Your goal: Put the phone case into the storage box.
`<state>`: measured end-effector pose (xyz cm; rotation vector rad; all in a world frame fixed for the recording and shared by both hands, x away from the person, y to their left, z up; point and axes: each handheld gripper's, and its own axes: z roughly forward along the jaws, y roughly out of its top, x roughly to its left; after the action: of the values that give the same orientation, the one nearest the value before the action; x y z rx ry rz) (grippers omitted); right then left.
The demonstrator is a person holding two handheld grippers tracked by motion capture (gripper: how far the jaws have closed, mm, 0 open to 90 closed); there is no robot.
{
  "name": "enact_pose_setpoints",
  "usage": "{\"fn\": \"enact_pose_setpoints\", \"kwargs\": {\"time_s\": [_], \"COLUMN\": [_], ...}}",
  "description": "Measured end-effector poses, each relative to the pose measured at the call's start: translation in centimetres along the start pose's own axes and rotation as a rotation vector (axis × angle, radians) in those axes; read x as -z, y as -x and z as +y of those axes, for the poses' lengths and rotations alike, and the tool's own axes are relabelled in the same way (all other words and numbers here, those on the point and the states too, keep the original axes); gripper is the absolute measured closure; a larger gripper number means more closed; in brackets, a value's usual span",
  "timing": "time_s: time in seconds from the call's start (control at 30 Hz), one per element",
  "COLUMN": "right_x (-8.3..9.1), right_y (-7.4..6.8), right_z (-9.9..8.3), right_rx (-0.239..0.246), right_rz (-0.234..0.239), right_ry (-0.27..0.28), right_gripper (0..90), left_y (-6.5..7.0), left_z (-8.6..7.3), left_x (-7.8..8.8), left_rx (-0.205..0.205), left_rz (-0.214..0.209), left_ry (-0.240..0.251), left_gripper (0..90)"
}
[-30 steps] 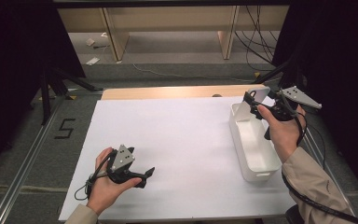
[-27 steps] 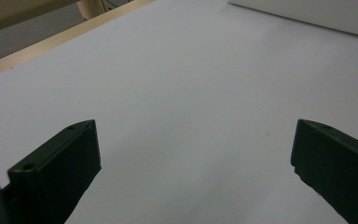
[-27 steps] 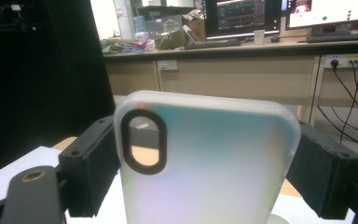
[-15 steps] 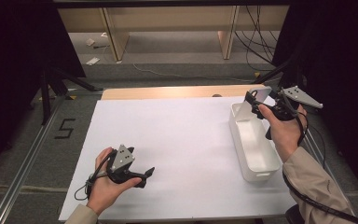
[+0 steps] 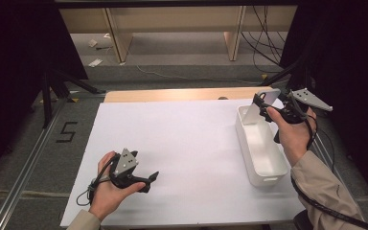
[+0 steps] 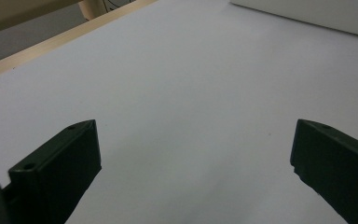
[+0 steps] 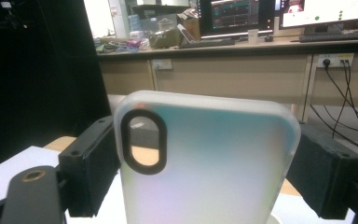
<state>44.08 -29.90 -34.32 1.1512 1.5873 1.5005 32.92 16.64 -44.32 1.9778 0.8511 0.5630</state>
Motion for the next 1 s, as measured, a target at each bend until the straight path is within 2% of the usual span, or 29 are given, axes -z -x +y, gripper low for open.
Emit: {"fn": "enact_pose_setpoints", "kwargs": {"time_s": [1.0], "right_x": [-0.24], "right_y": [0.52], "right_z": [-0.31], "right_rx": [0.023], "right_rz": [-0.033], "right_ry": [-0.018], "right_gripper": [18.1], "left_y": [0.02], "left_z": [0.02], "left_x": [-0.02], "left_rx": [-0.001], "left_rz": [-0.002], "left_ry": [0.001], "left_gripper": [0.8]}}
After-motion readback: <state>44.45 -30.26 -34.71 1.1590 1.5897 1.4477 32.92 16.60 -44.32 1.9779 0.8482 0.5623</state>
